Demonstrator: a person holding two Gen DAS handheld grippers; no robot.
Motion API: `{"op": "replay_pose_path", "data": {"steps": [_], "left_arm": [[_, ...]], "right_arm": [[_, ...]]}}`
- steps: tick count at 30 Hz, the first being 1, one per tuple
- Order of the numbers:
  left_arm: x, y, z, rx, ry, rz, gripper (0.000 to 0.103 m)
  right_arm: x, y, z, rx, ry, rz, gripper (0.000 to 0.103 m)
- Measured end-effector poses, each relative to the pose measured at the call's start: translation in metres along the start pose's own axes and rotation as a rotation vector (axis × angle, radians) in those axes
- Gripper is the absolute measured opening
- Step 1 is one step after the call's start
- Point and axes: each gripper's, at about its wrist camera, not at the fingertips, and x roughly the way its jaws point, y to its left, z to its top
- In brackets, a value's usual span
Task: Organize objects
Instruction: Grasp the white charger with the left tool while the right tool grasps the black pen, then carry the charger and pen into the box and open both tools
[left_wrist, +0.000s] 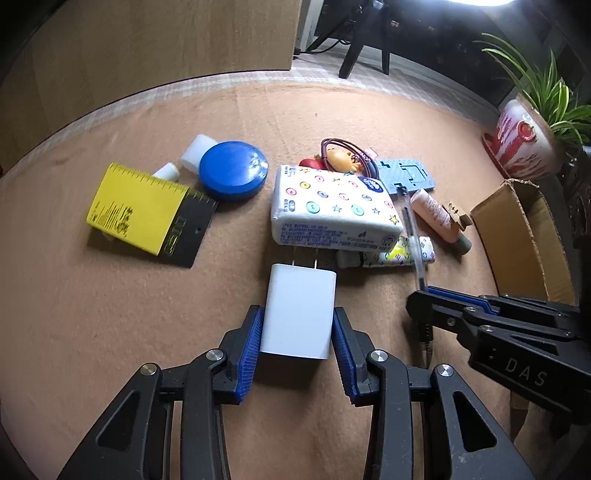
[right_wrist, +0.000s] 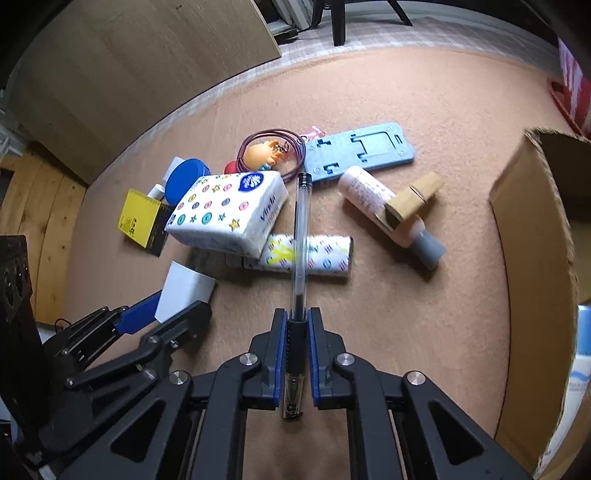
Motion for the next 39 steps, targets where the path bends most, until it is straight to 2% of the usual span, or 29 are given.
{"op": "replay_pose_path", "data": {"steps": [4,8,13,19,28,39], "left_arm": [[-0.011,0.012,-0.010,-0.053,-0.019,-0.022,0.038],[-0.026,0.014,-0.022,-0.065,-0.037,-0.034,0.038],[-0.050,0.004,-0.028,-0.053,-0.077,-0.046,0.038],[-0.070,-0.021,-0.021,-0.018,-0.121,-0.079,0.038],[-0.082,-0.096,-0.015,0.082,-0.141,-0.148,0.038],[-0.068,-0.206,0.001,0.222,-0.140,-0.219,0.038]], "right_arm": [[-0.011,-0.004,-0.015,0.016,-0.018,0.030,0.010],[-0.033,-0.005,-0.031,0.011,-0.054,0.056,0.010],[-0.061,-0.015,-0.048,0.015,-0.098,0.066,0.010],[-0.099,-0.038,-0.064,0.029,-0.154,0.052,0.010],[-0.144,-0.086,-0.084,0.064,-0.225,-0.037,0.010],[-0.176,-0.162,-0.100,0.176,-0.272,-0.102,0.010]]}}
